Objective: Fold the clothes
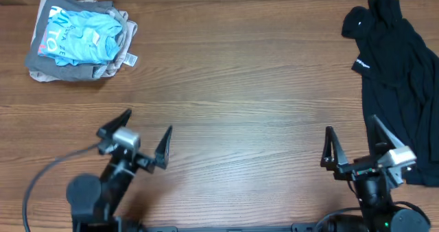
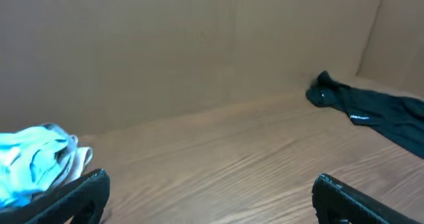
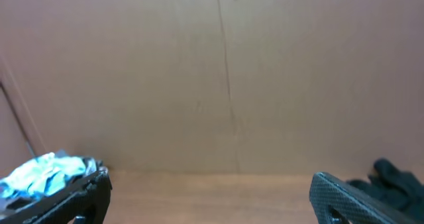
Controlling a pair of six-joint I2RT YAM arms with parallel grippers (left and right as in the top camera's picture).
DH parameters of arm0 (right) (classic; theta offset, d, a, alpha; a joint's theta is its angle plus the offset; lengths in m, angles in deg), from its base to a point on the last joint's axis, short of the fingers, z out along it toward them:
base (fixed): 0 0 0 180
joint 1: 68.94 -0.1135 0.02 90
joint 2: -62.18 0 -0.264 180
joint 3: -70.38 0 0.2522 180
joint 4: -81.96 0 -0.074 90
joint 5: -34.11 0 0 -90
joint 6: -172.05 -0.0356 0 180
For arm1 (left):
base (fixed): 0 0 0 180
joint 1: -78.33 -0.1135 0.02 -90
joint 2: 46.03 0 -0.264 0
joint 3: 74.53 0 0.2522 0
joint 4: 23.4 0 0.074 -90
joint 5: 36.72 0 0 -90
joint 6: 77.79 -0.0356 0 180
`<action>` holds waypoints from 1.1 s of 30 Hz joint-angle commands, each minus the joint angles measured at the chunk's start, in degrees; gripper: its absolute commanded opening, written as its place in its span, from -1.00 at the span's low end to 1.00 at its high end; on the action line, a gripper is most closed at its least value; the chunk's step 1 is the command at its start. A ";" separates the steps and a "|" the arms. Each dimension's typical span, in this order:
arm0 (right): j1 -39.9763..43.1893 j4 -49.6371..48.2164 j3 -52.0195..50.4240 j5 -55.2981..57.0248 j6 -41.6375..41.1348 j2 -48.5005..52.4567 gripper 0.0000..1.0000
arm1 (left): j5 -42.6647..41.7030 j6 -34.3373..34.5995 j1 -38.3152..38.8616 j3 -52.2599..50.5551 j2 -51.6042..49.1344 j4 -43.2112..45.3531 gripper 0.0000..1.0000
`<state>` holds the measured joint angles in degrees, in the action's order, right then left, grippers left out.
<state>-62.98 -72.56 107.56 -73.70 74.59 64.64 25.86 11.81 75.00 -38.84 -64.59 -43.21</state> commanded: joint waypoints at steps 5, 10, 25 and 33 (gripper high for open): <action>-0.26 8.33 16.24 1.18 0.07 17.90 1.00 | -5.66 -4.24 0.42 24.70 -26.82 -14.47 1.00; -0.26 14.99 27.26 1.18 1.60 33.55 1.00 | -5.31 -6.91 0.42 38.99 -40.15 -26.95 1.00; 9.27 40.70 77.90 -1.79 3.37 96.17 1.00 | -1.11 -8.11 0.37 50.66 -55.47 -34.64 1.00; 21.68 35.04 77.88 0.17 -4.79 106.92 0.98 | -0.85 -7.06 0.37 50.66 -55.98 -34.36 1.00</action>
<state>-46.28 -36.65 183.54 -74.92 74.92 168.28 24.81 4.55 75.00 10.56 -120.00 -77.89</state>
